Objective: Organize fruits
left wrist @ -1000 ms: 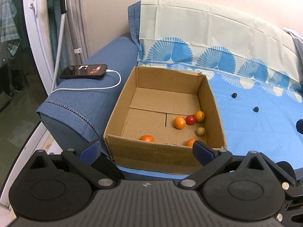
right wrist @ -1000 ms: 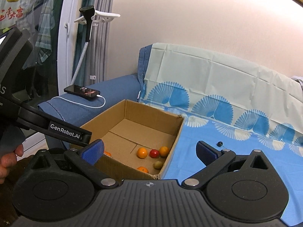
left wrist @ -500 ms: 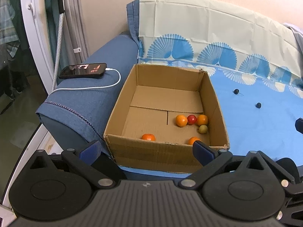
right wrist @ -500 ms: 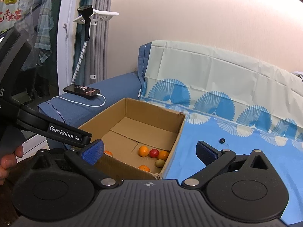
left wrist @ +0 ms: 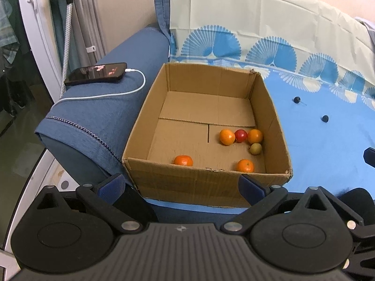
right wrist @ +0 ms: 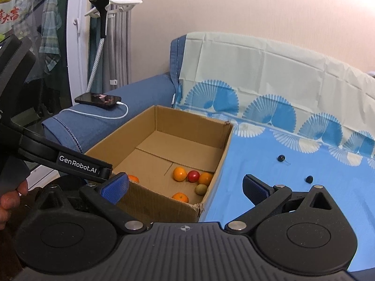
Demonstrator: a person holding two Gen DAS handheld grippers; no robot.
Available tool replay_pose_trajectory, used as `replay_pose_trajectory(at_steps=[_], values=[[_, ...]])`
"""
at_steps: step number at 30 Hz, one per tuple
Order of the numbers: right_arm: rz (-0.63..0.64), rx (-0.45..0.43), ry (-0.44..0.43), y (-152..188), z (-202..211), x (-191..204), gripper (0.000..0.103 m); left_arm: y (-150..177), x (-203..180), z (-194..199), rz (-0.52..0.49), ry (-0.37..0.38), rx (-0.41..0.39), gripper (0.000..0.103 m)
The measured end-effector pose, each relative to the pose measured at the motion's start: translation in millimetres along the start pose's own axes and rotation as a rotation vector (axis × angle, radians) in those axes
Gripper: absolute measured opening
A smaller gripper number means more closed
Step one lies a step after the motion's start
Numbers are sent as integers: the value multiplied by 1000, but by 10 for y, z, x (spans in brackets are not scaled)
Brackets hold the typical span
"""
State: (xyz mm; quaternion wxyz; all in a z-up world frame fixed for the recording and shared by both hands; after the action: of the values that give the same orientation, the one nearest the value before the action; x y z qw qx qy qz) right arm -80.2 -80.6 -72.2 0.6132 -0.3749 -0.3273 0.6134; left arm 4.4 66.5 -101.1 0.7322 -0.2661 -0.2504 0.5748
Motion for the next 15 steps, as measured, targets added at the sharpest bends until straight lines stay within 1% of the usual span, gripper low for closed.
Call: replay_pose_trajectory(at_steps=[6, 9, 12, 15], values=[[-33, 41, 5, 80, -159, -105, 102, -12, -54, -204, -19, -8, 47, 103], [-74, 52, 30, 103, -242, -269, 102, -64, -149, -330, -40, -6, 75, 103], [-137, 49, 87, 106, -325, -575, 102, -194, -305, -427, -65, 0, 75, 103], [-217, 42, 187, 116, -432, -1044, 102, -441, -558, -539, -100, 21, 59, 103]])
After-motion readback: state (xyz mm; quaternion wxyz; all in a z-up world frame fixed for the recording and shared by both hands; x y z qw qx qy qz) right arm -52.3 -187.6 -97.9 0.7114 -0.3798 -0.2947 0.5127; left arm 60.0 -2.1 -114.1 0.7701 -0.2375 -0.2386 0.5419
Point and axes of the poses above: each gripper's, at about its wrist camera, not at the fingertips, and z roughly against the way its jaws point, x to its left, y to its underside, the point moved 10 cm from there along -z, roughly the way its jaws point, and after that the axes turned 2 degrees about y, right-handed, at the moved point
